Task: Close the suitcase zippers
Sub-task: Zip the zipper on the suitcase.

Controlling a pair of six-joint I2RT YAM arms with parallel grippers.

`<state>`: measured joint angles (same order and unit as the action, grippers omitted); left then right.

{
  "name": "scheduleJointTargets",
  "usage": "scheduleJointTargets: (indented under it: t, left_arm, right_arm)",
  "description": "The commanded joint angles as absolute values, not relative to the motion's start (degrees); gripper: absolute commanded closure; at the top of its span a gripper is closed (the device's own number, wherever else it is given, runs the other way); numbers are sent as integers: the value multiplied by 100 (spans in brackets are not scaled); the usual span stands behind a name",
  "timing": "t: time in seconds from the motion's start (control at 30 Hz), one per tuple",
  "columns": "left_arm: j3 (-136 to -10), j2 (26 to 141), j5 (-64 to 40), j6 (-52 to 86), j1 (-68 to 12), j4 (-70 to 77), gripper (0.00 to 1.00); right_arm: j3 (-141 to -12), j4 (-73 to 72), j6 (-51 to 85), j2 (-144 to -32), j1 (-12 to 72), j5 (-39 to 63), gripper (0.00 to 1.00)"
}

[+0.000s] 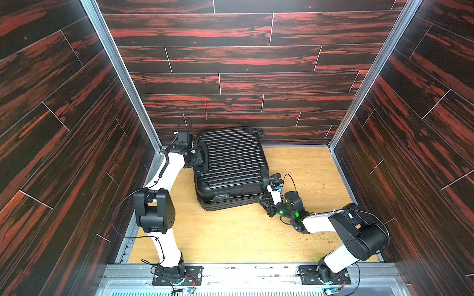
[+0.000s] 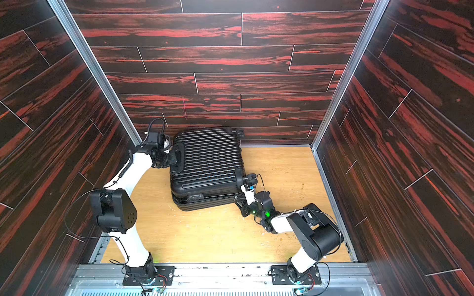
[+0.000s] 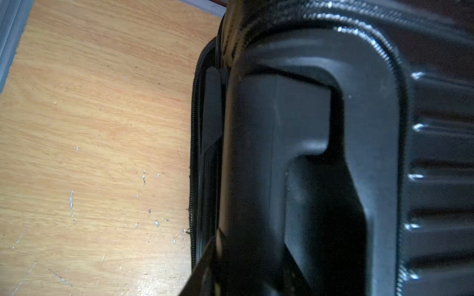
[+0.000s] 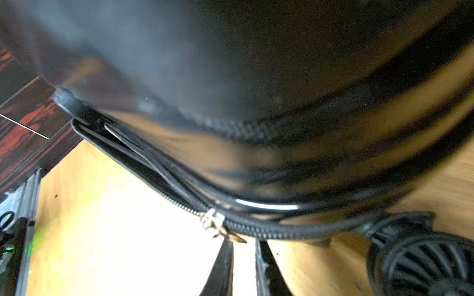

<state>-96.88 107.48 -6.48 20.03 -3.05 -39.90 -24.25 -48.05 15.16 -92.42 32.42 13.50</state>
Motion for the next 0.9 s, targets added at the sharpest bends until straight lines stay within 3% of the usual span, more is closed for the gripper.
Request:
scheduleJointTargets:
  t: [0.0,0.33,0.43,0.87]
  left_arm:
    - [-9784,10368,-1077,2383,-334,-4413,70]
    - [-9616,10174,-1320,2443,-334,-4414,70]
    - [-9564,10108,-1332,2452,-335,-4407,70]
    - [-9370,9823,-1369,2563,-343,-4343,70]
  right_arm:
    - [-2599,-4933,1371,-9368,3253,1245,78]
    - [-2538,-5449,1352,-9361,3257,1602,68]
    - [-2485,-5669,1357,-9339,3257,1796,72]
    - [-2508,-5598,1569,-9422,3244,1323,76]
